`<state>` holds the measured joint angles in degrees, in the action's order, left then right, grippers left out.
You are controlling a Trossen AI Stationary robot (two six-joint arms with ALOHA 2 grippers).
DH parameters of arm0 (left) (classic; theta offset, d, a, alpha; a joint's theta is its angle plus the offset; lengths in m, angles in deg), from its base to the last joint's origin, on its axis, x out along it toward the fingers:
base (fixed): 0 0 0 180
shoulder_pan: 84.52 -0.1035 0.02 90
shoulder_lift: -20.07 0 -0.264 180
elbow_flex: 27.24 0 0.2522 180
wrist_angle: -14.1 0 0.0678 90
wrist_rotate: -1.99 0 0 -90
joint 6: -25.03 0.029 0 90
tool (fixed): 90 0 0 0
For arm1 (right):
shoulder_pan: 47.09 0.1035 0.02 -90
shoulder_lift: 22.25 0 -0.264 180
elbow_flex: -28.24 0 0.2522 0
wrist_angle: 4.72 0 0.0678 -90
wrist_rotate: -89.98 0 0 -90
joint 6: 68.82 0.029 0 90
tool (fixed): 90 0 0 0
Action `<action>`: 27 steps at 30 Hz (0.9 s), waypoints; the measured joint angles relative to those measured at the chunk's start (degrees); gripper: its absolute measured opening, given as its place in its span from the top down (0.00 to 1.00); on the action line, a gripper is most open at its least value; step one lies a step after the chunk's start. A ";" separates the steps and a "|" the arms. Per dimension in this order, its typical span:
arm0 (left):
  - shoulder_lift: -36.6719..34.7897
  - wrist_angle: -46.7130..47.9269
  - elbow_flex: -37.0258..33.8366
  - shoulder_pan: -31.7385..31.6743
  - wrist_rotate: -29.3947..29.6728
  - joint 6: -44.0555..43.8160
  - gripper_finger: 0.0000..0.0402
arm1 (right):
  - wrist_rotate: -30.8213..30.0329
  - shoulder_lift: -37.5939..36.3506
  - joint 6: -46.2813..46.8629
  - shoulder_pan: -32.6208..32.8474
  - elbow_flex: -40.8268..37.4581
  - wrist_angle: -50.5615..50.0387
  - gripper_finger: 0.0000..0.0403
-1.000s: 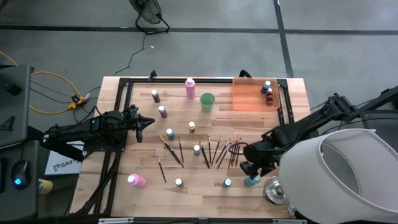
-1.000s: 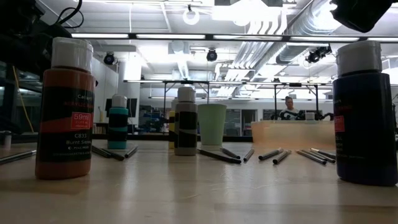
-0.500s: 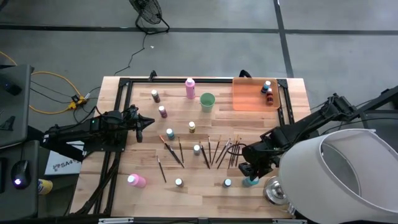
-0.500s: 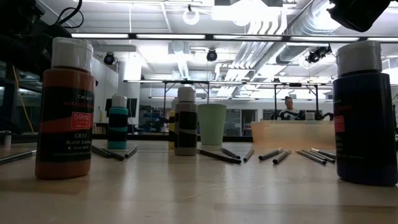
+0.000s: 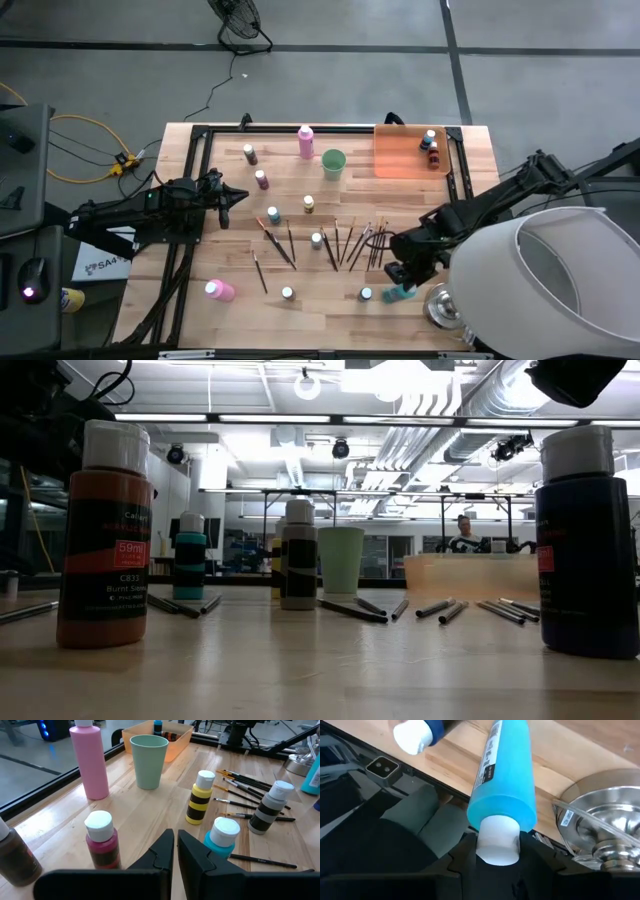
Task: Pick & Place Paint Supplies
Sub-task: Put the large blue paint bottle into the orange bin
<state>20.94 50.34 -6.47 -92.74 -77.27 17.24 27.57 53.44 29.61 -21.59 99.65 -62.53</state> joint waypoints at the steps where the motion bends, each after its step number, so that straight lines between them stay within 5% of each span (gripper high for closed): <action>1: 0.01 0.00 0.00 0.00 0.01 0.00 0.95 | -0.36 -0.24 -0.18 -0.02 -0.01 -0.11 0.71; 27: -0.01 0.00 0.00 0.01 0.00 0.00 0.95 | -8.02 -7.73 -12.68 -10.70 -0.09 -10.38 0.71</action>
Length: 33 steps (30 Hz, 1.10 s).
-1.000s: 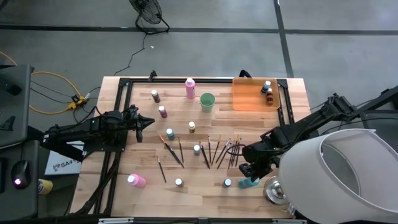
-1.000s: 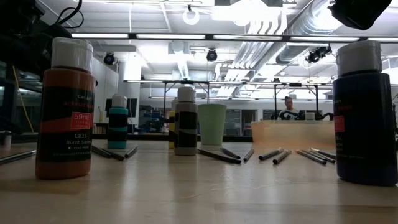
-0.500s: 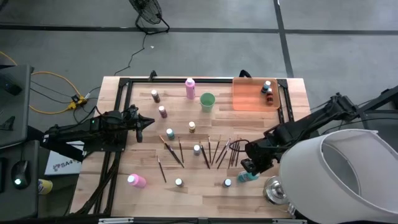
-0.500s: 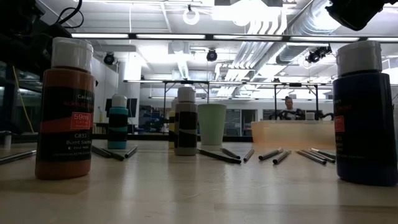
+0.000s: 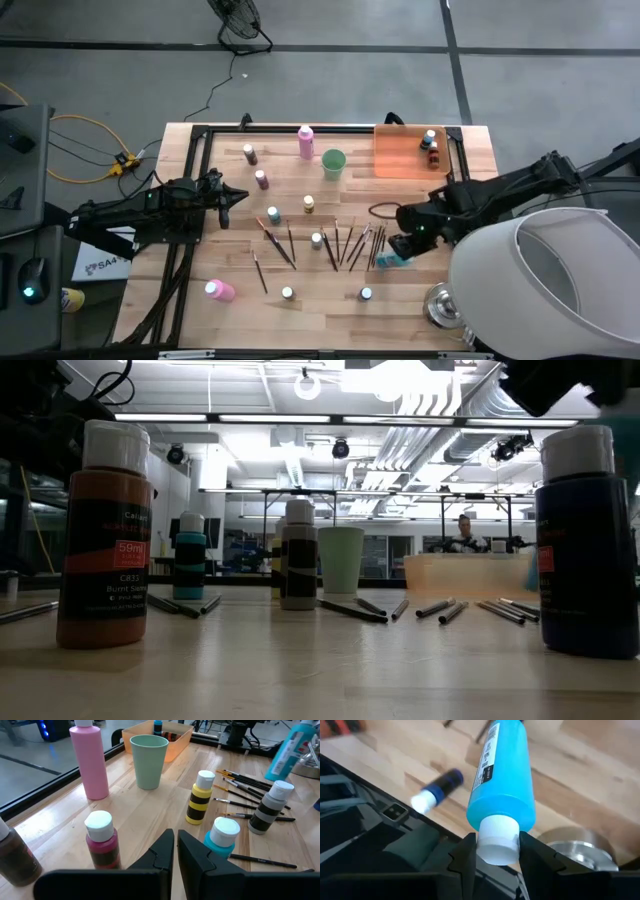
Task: Pick & Place Paint Supplies
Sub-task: Put the large blue paint bottle into the orange bin
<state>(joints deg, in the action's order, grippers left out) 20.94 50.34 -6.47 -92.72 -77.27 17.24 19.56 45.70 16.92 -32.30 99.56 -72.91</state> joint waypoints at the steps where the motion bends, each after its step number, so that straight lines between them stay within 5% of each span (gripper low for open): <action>1: 0.00 0.00 0.00 -0.02 0.02 0.00 0.95 | -0.19 -0.57 -0.90 -0.86 0.00 -0.26 0.71; 23: 0.02 0.00 0.00 0.00 0.00 0.00 0.95 | -7.16 -9.22 -30.01 -28.41 0.00 -3.00 0.71; 33: 0.02 0.00 0.00 -0.02 0.00 0.02 0.95 | -12.22 -10.72 -34.70 -36.98 0.00 -2.72 0.71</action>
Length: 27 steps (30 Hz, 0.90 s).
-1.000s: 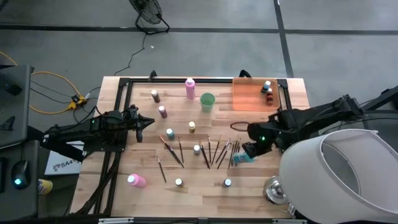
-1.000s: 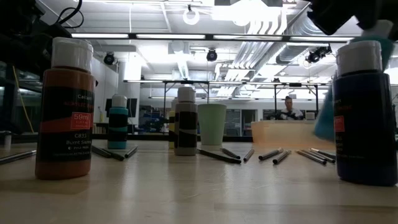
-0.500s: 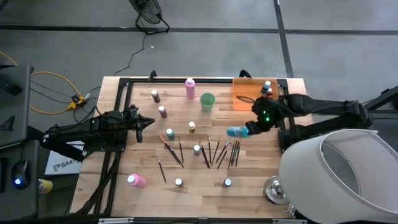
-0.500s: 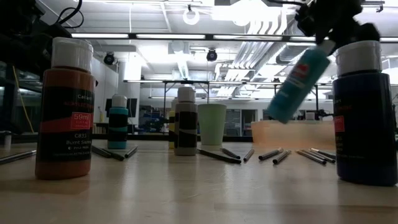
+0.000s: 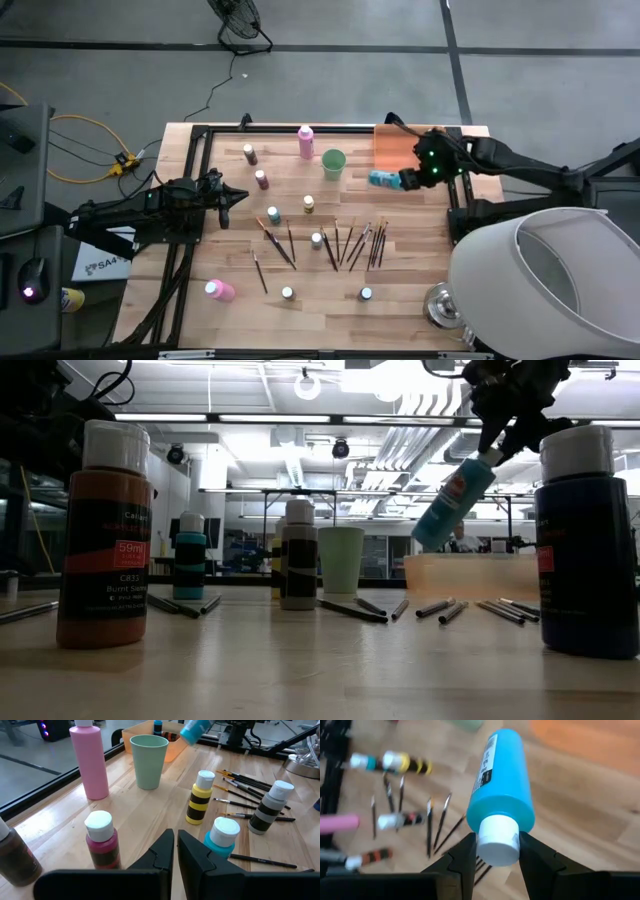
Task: Pick & Place Paint Supplies
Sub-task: Put the large blue paint bottle into the orange bin
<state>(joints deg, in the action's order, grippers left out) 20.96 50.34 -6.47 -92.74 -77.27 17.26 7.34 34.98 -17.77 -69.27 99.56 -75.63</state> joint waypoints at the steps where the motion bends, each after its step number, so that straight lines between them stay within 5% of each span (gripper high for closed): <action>1: 0.00 0.00 0.00 0.00 0.00 -0.02 0.95 | -0.99 0.00 0.00 -0.84 0.00 -0.06 0.71; 12: 0.00 0.00 0.00 0.00 0.02 0.00 0.95 | -9.99 2.75 1.68 -8.19 3.78 -2.85 0.71; 27: -0.02 0.00 0.00 0.02 0.00 -0.02 0.95 | -8.49 18.60 1.20 -15.71 11.14 -8.21 0.71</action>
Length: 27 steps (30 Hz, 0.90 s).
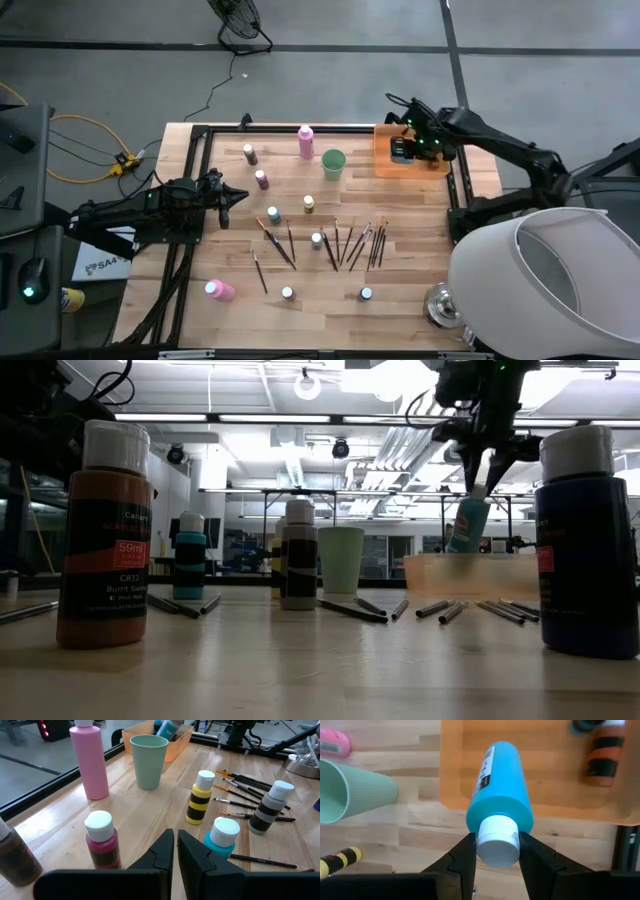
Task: Pick & Place Paint Supplies
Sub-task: Put the large blue paint bottle into the orange bin
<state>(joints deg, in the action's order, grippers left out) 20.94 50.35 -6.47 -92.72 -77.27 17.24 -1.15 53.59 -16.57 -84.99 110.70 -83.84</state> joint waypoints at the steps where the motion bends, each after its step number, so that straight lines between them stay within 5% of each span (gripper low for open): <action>1: 0.00 0.00 0.00 0.00 0.00 0.00 0.95 | 0.87 1.07 -0.27 -0.41 0.41 0.04 0.71; 27: 0.02 0.00 0.00 -0.02 0.01 0.02 0.95 | 9.15 10.42 -2.65 -4.12 7.64 -0.65 0.69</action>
<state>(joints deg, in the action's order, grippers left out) 20.96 50.34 -6.47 -92.74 -77.26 17.26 8.00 64.01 -19.23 -89.11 118.34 -84.49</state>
